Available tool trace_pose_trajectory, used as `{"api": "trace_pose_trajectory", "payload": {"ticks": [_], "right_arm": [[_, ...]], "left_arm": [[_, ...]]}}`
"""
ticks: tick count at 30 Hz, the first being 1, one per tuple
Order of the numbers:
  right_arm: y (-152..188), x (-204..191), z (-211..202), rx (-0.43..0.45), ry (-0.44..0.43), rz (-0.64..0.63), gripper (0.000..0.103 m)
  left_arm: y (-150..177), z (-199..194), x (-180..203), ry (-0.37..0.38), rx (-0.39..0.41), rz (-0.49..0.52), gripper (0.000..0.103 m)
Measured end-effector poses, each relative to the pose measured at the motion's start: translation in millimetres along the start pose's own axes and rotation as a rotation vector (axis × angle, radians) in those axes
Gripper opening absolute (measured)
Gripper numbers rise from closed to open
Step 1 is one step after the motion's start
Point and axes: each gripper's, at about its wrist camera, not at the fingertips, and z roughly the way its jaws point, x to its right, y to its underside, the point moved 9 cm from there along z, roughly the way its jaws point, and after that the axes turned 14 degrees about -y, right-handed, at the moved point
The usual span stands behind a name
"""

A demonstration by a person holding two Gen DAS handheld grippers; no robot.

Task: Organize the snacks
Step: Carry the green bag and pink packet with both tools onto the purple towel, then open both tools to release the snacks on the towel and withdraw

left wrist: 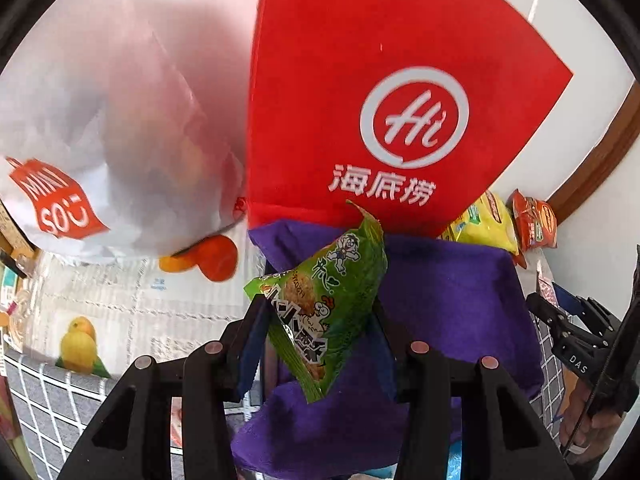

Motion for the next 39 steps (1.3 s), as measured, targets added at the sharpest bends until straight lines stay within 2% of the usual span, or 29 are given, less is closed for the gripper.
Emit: {"api": "trace_pose_trajectory", "payload": {"ticks": [9,17,39], "right_arm": [[10,4,20,-0.062,-0.002,0.014,0.05],[15,3,28,-0.087,-0.008,0.019,0.05],[18,-2,33,-0.11,0.0,-0.013,0.052]], "left_arm": [[16,16,28,0.001,-0.05,0.076,0.045],[25,26,41,0.01,-0.091,0.102,0.046],[34,35,50,0.005,-0.123,0.149,0.046]]}}
